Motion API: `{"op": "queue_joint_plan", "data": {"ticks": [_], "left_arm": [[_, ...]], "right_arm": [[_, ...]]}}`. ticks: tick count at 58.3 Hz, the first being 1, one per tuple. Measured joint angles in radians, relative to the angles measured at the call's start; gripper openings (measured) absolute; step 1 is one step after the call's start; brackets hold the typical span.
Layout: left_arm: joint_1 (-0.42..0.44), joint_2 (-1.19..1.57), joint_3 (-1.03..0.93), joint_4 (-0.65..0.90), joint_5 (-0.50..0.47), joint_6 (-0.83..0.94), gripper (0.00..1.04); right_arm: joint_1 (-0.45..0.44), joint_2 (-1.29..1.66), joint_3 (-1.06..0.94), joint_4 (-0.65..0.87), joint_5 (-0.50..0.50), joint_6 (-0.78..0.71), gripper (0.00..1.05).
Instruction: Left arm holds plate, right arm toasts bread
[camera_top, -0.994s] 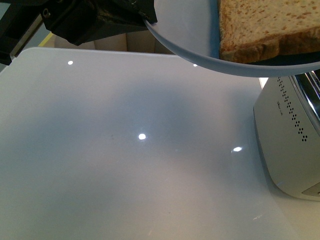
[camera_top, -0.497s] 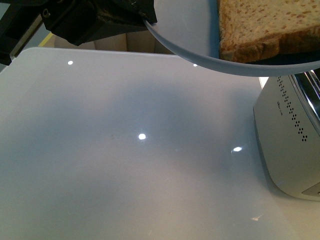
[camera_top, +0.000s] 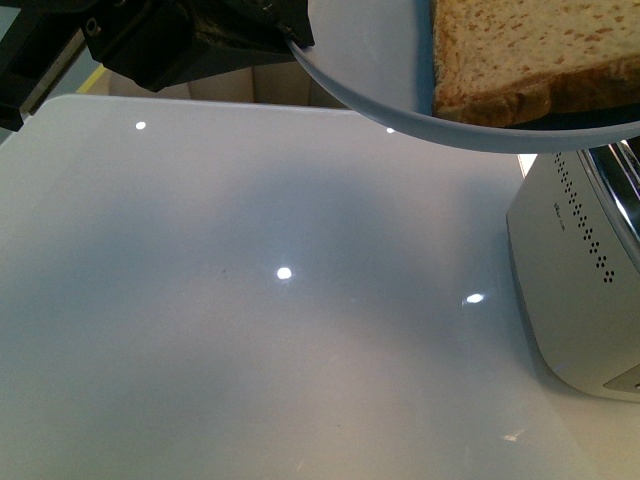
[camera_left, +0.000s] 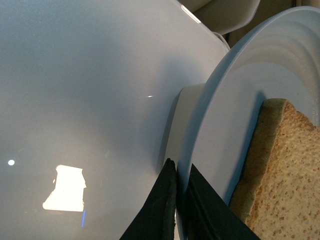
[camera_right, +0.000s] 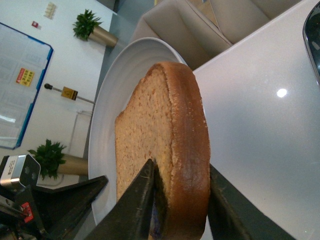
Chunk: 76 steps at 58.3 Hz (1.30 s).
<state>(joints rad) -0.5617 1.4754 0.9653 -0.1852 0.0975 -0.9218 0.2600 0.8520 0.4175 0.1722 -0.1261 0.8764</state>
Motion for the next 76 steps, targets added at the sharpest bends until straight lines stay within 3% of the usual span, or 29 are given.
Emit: {"op": "queue_joint_plan", "data": {"ticks": [5, 22, 34, 54, 65, 76], "left_arm": [[0.000, 0.000, 0.000, 0.000, 0.000, 0.000, 0.03], [0.000, 0.000, 0.000, 0.000, 0.002, 0.000, 0.03], [0.000, 0.000, 0.000, 0.000, 0.002, -0.001, 0.03], [0.000, 0.000, 0.000, 0.000, 0.002, -0.001, 0.03], [0.000, 0.000, 0.000, 0.000, 0.002, -0.001, 0.03], [0.000, 0.000, 0.000, 0.000, 0.003, -0.001, 0.03]], "right_arm": [[0.000, -0.006, 0.005, -0.011, 0.005, -0.006, 0.03], [-0.012, -0.057, 0.069, -0.047, 0.010, -0.076, 0.03], [-0.080, -0.116, 0.186, -0.079, 0.005, -0.167, 0.03], [-0.214, -0.142, 0.304, -0.174, 0.168, -0.638, 0.03], [-0.225, -0.039, 0.261, -0.205, 0.251, -0.910, 0.03], [-0.187, 0.048, 0.220, -0.140, 0.289, -0.988, 0.03]]}}
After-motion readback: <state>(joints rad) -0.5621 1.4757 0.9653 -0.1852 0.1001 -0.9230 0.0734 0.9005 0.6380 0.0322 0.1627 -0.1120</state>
